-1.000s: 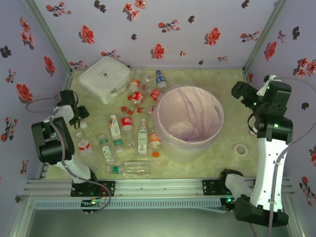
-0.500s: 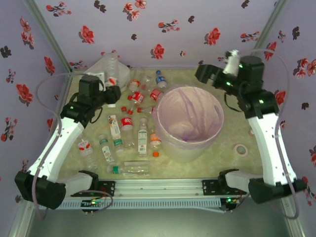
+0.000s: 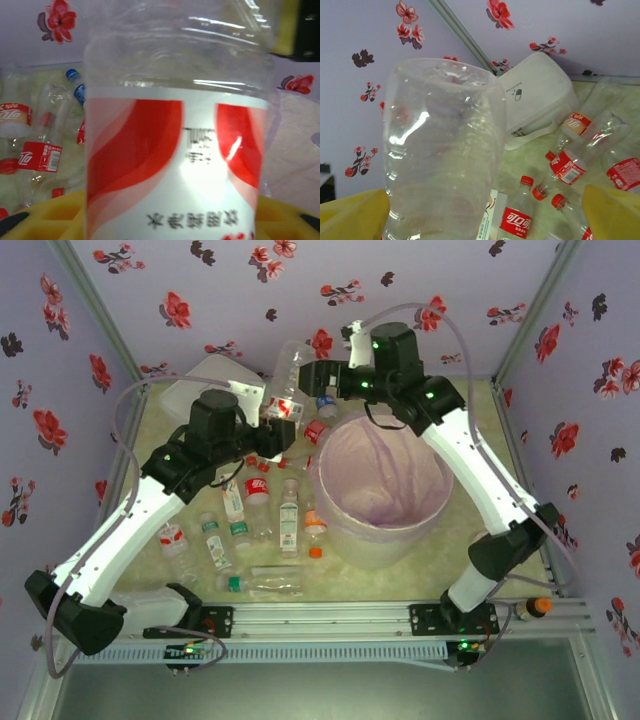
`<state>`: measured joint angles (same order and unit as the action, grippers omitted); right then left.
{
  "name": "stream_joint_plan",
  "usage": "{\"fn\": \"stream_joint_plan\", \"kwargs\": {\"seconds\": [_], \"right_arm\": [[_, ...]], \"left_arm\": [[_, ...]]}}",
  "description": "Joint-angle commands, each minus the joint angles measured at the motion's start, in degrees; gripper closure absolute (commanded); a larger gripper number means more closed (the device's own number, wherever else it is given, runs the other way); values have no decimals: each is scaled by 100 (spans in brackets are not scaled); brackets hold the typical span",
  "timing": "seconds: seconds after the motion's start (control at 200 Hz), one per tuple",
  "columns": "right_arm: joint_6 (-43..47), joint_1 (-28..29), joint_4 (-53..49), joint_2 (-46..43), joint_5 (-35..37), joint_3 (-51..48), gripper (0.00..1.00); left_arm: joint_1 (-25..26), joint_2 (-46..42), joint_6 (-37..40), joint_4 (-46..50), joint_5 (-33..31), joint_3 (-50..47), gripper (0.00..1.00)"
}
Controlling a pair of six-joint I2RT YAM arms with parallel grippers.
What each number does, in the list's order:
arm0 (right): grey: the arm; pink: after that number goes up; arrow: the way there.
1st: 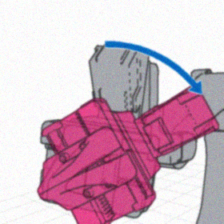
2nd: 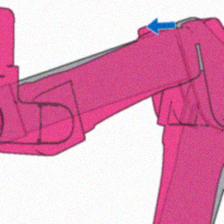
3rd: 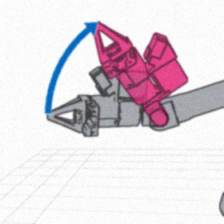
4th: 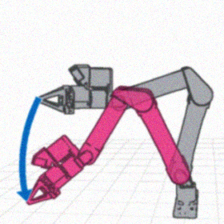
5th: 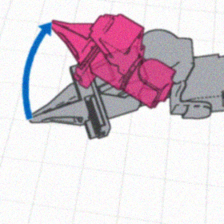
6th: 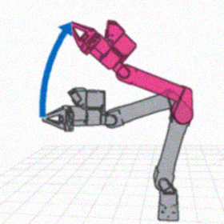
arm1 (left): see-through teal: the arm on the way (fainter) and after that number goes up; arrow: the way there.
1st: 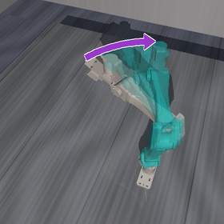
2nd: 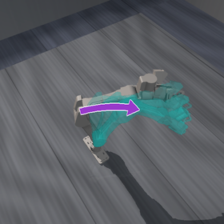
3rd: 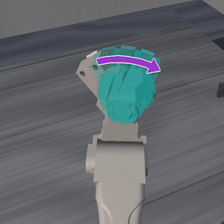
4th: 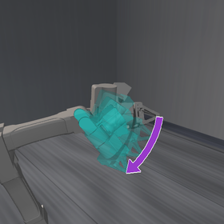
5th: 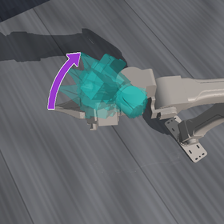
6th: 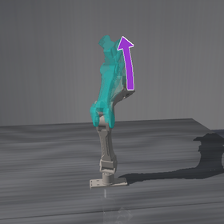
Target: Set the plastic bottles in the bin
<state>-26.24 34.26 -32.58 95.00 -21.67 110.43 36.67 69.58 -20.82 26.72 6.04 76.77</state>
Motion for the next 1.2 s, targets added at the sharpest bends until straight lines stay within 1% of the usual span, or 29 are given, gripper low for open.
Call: {"fn": "stream_joint_plan", "kwargs": {"seconds": [0.0,0.18,0.27,0.32,0.37,0.43,0.455,0.555,0.61,0.69,0.81,0.87,0.985,1.06,1.1,1.195], "right_arm": [[-197,76,475,186,-248,232,1],[-480,120,888,420,-636,217,8],[-564,133,974,523,-724,256,16],[-529,132,897,556,-712,292,23],[-457,131,794,523,-631,312,30],[-339,126,692,423,-425,288,32],[-301,117,683,372,-307,259,32],[-207,109,696,219,-51,204,41],[-148,75,634,178,12,281,45],[-19,-3,445,108,157,516,49],[290,-201,-36,-95,506,1020,52],[413,-340,-347,-238,703,1239,55],[651,-608,-790,-675,1010,1389,59],[837,-744,-1071,-998,1287,1366,61],[986,-778,-1287,-1196,1554,1321,62],[1279,-785,-1774,-1513,2017,1082,63]], "left_arm": [[60,11,210,-194,247,163,56],[79,82,216,-298,431,102,55],[77,85,201,-308,442,86,55],[81,68,185,-329,437,76,54],[82,34,151,-373,425,36,48],[82,0,142,-415,445,-29,37],[80,-11,175,-395,519,-39,35],[86,-83,262,-223,652,-58,28],[86,-185,263,-203,648,-137,24],[86,-374,228,-234,688,-306,18],[103,-543,195,-432,1268,-592,7],[176,-532,230,-487,1442,-705,6],[410,-413,470,-518,1580,-888,6],[535,-317,607,-545,1742,-987,5],[590,-272,660,-524,1798,-1006,5],[664,-179,758,-537,1981,-1023,6]]}}
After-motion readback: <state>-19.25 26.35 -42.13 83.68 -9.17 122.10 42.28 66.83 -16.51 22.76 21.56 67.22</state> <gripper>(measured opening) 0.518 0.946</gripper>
